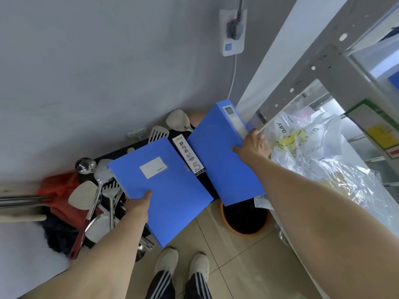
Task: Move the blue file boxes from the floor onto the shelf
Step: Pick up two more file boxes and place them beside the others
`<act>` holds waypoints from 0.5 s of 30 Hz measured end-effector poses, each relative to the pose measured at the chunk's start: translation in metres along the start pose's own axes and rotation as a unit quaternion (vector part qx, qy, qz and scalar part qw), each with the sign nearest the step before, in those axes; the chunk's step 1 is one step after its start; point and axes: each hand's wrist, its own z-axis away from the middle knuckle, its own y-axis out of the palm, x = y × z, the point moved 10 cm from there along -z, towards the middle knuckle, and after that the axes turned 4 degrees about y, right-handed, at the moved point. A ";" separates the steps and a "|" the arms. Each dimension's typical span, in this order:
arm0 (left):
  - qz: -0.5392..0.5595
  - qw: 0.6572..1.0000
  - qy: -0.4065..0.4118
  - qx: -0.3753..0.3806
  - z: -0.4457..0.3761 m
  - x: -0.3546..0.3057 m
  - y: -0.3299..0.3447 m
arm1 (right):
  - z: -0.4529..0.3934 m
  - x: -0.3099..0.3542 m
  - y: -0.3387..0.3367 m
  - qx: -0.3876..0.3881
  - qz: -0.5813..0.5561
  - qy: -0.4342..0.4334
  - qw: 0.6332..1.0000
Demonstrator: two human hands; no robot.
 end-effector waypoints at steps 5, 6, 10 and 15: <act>0.015 0.997 0.076 0.014 0.039 -0.032 0.008 | 0.029 0.020 0.005 0.058 -0.034 -0.017 0.998; 0.008 0.996 0.085 0.028 0.048 -0.038 0.013 | 0.035 0.022 0.004 0.062 -0.043 -0.014 0.997; -0.012 0.990 0.124 0.059 0.093 -0.070 0.024 | 0.063 0.028 -0.008 0.049 -0.053 -0.015 0.997; -0.058 0.976 0.199 0.061 0.157 -0.118 0.023 | 0.101 0.026 -0.045 0.015 -0.075 -0.018 0.997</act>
